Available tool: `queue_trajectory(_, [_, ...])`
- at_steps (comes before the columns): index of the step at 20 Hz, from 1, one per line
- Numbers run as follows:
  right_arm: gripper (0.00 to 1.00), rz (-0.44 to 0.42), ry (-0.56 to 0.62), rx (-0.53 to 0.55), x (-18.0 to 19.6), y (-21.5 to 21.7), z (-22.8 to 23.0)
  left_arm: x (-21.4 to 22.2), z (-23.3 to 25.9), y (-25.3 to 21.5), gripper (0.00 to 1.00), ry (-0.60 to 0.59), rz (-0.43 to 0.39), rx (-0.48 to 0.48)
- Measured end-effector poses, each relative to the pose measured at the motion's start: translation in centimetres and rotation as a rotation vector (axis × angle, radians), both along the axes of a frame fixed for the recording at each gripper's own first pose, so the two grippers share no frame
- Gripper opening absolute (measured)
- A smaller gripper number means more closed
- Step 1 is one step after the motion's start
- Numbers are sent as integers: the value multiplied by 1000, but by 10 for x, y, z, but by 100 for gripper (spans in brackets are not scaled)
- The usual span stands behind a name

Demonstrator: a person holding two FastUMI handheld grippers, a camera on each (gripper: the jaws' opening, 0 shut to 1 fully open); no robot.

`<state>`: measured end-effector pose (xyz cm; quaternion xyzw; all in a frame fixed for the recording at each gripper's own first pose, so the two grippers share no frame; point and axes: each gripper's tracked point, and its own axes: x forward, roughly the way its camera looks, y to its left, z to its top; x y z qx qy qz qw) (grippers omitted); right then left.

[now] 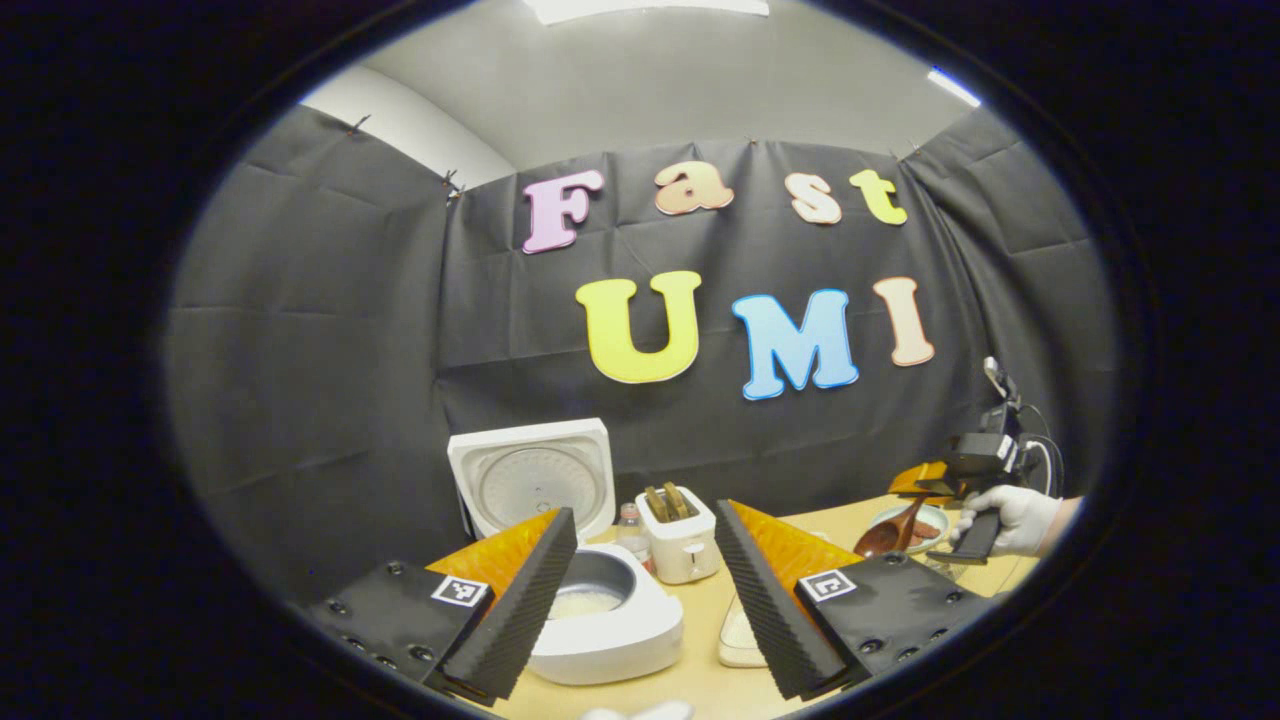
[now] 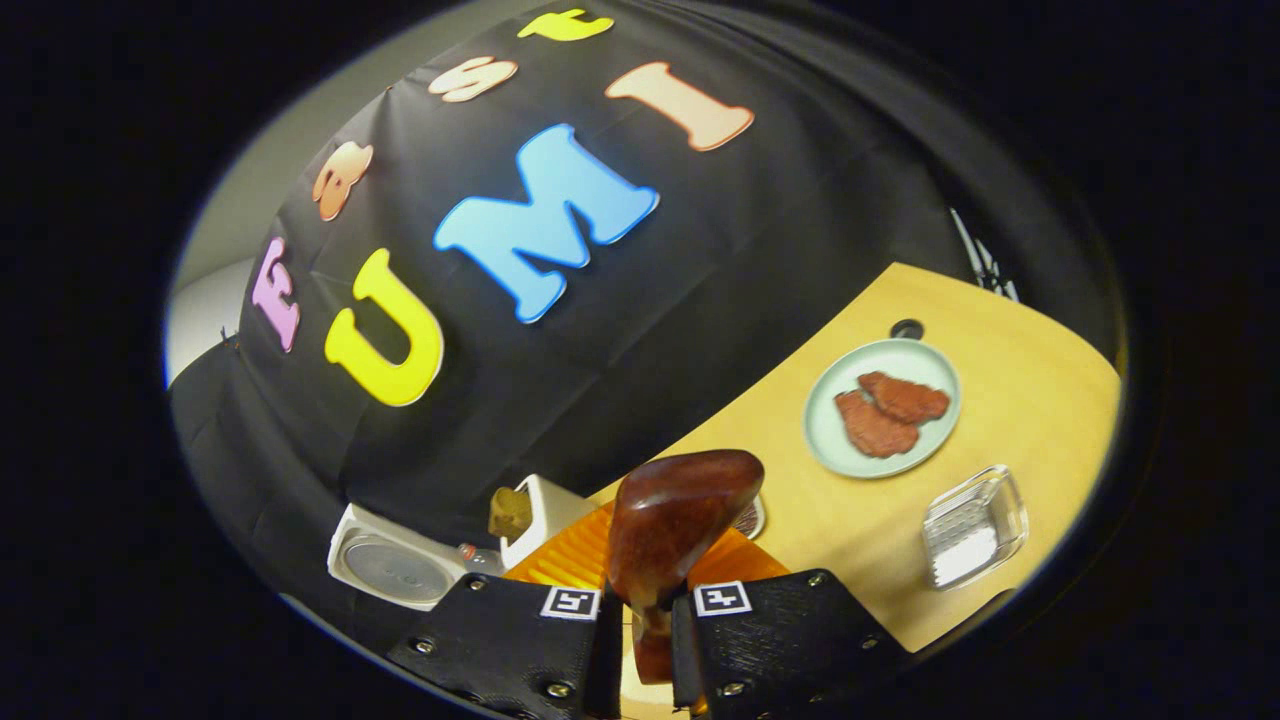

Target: Close the left gripper, press the button to open the rice cooker; take a wooden spoon from the chopstick holder with the right hand, scoop a spoonful of rice and pour it into the rice cooker, then put the wooden spoon back into the chopstick holder.

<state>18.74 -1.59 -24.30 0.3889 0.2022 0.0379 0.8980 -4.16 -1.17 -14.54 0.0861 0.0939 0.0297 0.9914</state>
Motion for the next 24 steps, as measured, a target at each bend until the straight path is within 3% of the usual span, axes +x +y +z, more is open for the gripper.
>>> queue_trajectory(4, [19,-121,33,-30,-13,-96,-24,2,1,-21,97,12,-13,10])
queue_trajectory(7, [20,-164,58,-45,-16,-130,-43,2,2,-30,97,18,-13,29])
queue_trajectory(16, [20,-160,109,-136,-9,-129,-90,10,0,-44,99,45,-18,61])
queue_trajectory(17, [20,-158,119,-150,-9,-128,-96,11,1,-44,94,46,-19,63])
queue_trajectory(24, [20,-129,193,-252,-15,-116,-140,10,-3,-37,95,63,-6,75])
